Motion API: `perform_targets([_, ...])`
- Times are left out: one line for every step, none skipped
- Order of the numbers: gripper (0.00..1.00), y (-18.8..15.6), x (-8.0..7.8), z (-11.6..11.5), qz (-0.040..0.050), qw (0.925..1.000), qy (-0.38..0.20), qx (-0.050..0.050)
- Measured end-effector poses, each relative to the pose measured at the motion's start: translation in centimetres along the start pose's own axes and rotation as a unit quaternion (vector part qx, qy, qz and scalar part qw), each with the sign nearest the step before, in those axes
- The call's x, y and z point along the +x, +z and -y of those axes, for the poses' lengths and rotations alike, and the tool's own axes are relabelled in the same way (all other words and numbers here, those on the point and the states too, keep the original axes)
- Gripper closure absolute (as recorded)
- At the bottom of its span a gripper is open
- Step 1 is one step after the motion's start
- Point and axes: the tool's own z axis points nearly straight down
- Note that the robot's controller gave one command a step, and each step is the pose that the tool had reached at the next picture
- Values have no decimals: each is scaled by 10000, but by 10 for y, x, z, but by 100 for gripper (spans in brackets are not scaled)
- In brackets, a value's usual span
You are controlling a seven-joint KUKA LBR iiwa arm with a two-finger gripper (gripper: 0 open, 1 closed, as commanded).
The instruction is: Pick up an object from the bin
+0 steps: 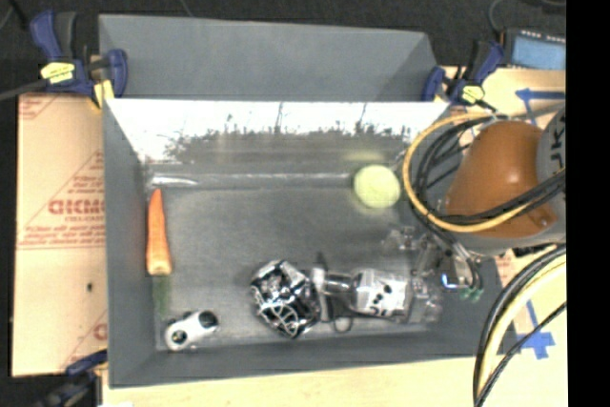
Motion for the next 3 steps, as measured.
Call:
perform_targets([0, 65, 8, -15, 95, 9962, -870, 16])
perform_targets([100, 66, 10, -11, 24, 9957, 930, -14])
perform_targets([100, 66, 10, -11, 23, 9957, 924, -13])
